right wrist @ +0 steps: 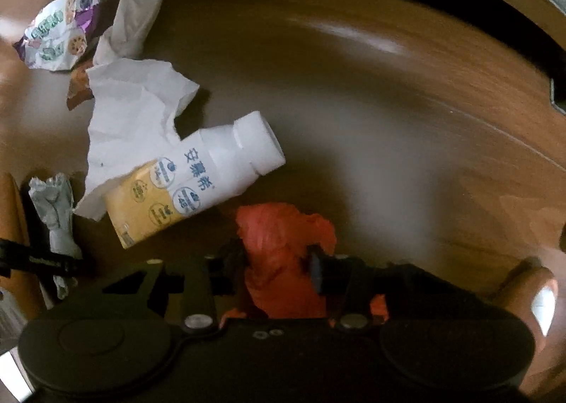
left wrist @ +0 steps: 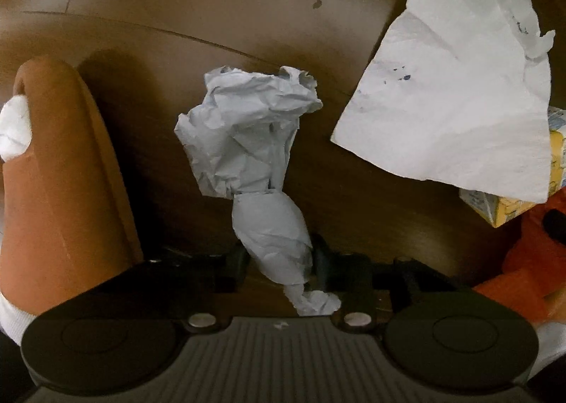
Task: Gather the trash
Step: 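Grasp the crumpled grey paper with the left gripper while the right grasps the orange mesh bag, then carry the grey paper and orange mesh bag to the teal wastebasket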
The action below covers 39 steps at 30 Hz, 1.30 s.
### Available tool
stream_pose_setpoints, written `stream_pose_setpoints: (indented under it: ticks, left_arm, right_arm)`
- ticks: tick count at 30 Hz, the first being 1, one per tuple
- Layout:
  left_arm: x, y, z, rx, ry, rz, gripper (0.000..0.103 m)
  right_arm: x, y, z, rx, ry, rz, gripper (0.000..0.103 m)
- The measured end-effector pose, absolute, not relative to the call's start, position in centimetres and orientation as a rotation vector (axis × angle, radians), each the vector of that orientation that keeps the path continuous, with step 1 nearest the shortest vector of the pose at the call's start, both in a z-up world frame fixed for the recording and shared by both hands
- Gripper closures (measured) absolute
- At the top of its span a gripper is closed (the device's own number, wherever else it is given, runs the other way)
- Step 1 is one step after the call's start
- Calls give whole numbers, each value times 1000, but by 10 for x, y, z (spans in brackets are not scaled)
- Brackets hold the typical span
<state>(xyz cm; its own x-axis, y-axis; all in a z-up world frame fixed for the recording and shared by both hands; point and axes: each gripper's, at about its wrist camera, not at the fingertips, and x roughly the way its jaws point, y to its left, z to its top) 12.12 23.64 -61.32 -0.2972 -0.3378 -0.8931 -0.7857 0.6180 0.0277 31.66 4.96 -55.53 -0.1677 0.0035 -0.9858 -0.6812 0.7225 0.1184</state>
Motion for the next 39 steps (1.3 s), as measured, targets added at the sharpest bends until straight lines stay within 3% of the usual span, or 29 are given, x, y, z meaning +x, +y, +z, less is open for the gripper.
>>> stream_pose_setpoints:
  ticks: [4, 17, 28, 39]
  left_arm:
    - [124, 236, -605, -891, 1859, 574, 76]
    - [143, 229, -499, -875, 1664, 552, 77]
    - [175, 197, -347, -782, 1405, 396, 77]
    - [154, 148, -203, -684, 1127, 281, 76]
  right_arm:
    - [318, 47, -542, -556, 1639, 644, 72]
    - [333, 17, -419, -328, 1505, 565, 72]
    - [312, -17, -271, -187, 1266, 644, 72]
    - [266, -92, -136, -11, 1004, 678, 72]
